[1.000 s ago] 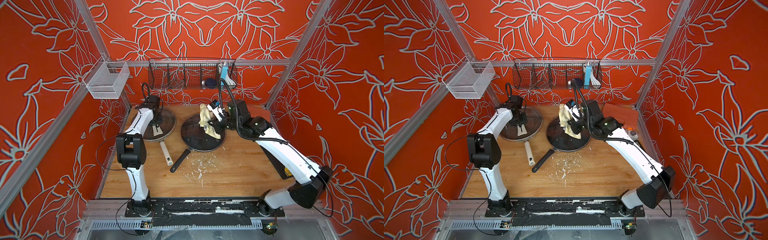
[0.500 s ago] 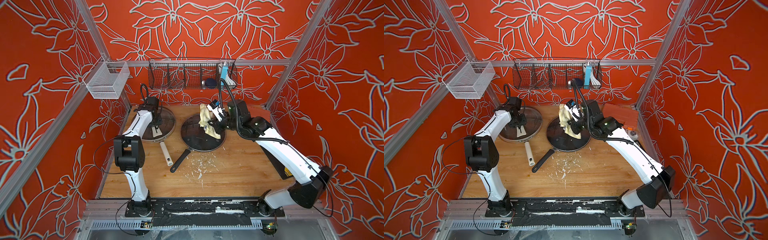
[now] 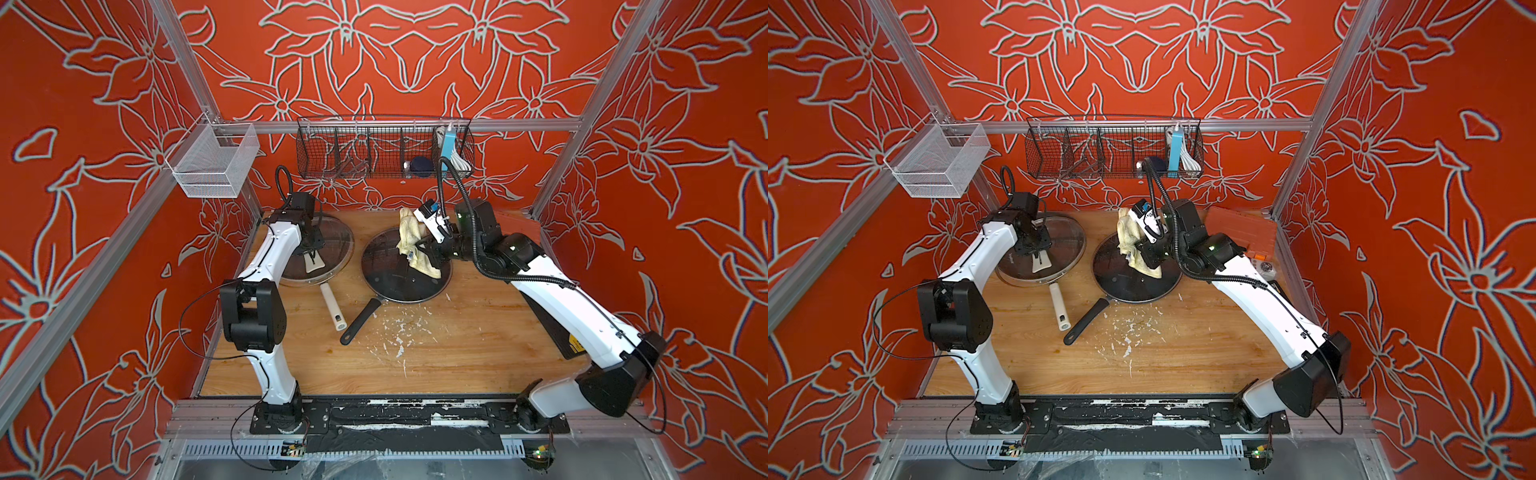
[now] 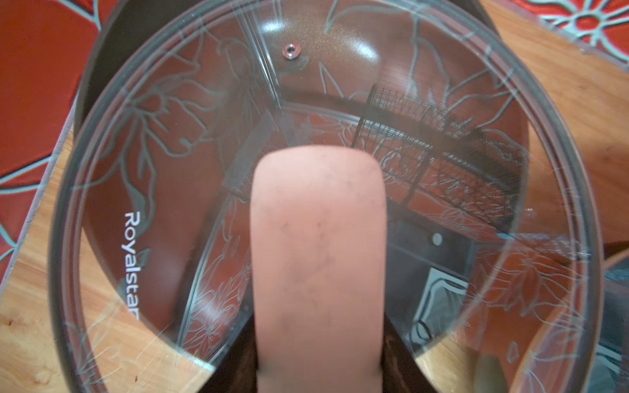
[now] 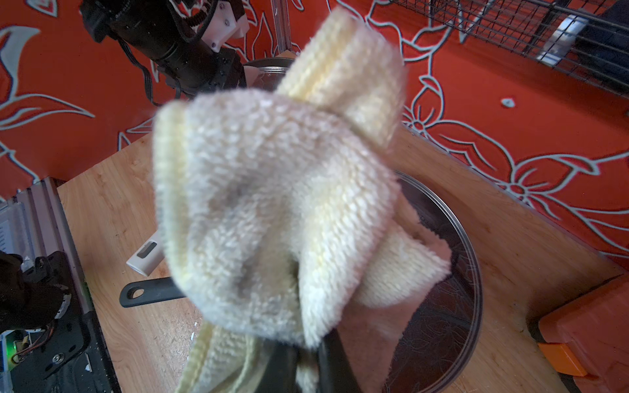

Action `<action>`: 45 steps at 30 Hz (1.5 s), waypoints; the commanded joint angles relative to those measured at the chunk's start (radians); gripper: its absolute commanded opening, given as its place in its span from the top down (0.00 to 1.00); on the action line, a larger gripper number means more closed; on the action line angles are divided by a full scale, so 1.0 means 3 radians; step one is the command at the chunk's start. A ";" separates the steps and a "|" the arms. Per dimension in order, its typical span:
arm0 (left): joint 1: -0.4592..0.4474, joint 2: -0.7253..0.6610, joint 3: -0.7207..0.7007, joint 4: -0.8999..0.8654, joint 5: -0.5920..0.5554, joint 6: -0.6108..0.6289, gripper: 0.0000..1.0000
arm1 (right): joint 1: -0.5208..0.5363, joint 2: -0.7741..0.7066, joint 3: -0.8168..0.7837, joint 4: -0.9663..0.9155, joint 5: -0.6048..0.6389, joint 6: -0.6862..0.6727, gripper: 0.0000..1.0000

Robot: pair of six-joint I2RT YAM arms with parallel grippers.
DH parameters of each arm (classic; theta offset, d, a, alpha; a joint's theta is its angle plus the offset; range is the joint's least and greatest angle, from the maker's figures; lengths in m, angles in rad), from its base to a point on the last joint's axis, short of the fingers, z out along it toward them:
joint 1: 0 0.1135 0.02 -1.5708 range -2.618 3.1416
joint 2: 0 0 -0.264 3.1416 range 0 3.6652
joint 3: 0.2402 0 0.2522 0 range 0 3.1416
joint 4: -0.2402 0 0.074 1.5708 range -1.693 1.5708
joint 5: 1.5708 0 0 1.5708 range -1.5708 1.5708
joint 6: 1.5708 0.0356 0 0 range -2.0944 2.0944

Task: Wipe the pot lid with a cloth
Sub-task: Pick up the pot lid from the cooking pot.

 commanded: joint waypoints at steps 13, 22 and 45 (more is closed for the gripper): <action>0.0176 -0.0612 0.0260 0.0263 0.0740 -0.0485 1.00 | 0.0010 -0.0009 0.0079 0.0062 -0.0161 0.0013 1.00; 0.0447 -0.0969 -0.0183 0.0648 0.1833 -0.1030 1.00 | 0.0011 -0.0048 0.0085 0.0140 -0.0248 0.0132 1.00; 0.0517 -0.1355 -0.0823 0.2404 0.3590 -0.2280 1.00 | -0.0067 -0.0298 0.0043 0.0528 -0.0406 0.0637 1.00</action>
